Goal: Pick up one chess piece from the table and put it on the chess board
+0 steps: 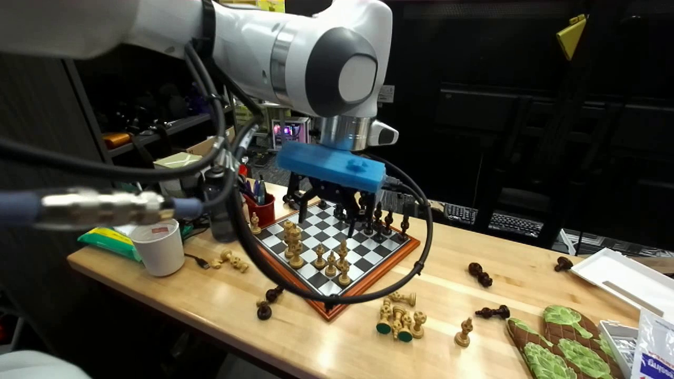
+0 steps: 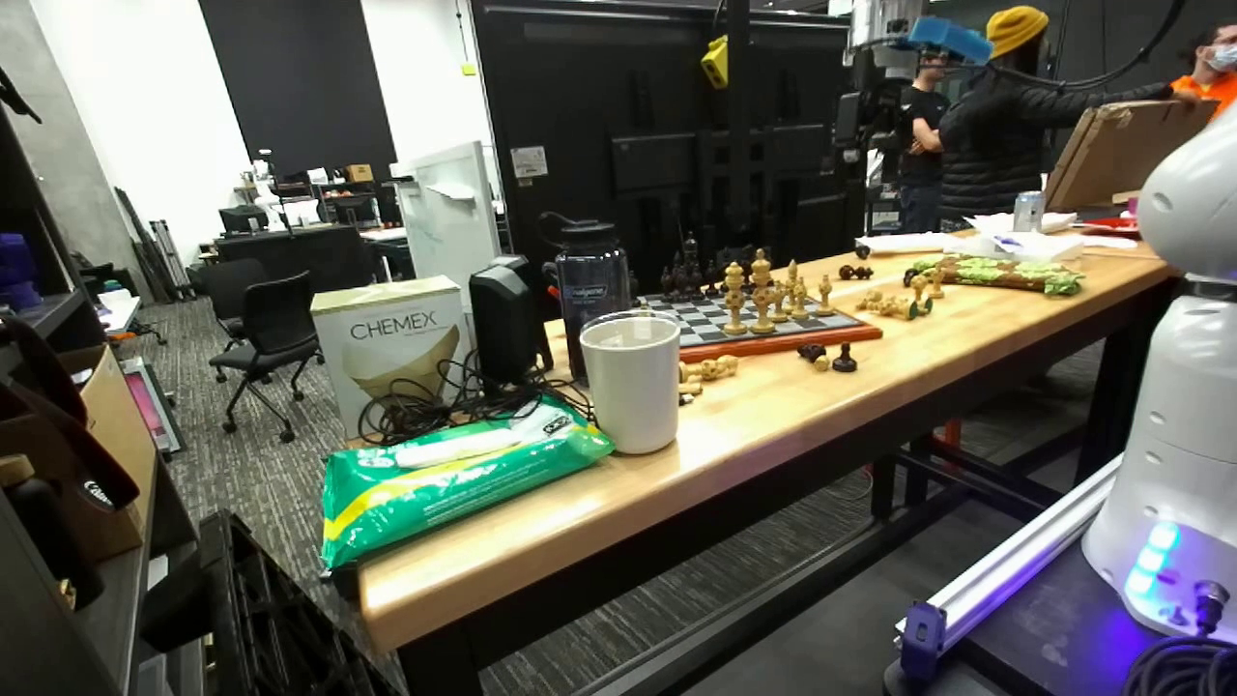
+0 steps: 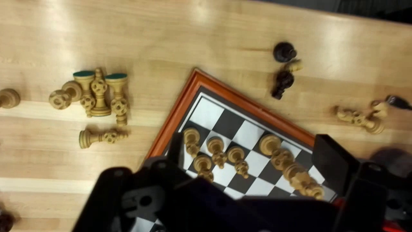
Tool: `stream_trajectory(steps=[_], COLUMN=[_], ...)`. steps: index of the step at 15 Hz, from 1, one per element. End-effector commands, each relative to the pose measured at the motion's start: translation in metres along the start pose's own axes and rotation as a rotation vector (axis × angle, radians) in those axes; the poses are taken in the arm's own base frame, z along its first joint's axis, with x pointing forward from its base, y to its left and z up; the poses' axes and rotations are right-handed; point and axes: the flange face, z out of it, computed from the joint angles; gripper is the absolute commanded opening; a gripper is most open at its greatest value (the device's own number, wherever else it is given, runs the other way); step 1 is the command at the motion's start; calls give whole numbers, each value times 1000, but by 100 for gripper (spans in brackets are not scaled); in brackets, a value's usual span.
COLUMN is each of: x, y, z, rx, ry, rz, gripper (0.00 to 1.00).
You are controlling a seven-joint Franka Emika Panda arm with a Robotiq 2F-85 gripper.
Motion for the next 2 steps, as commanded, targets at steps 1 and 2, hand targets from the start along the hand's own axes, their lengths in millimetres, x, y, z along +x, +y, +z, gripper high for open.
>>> stream_trajectory(steps=[1, 2], x=[-9, -16], y=[-4, -6], z=[-7, -12], rx=[16, 22], ry=[-6, -2], rz=[-13, -23], gripper=[100, 100])
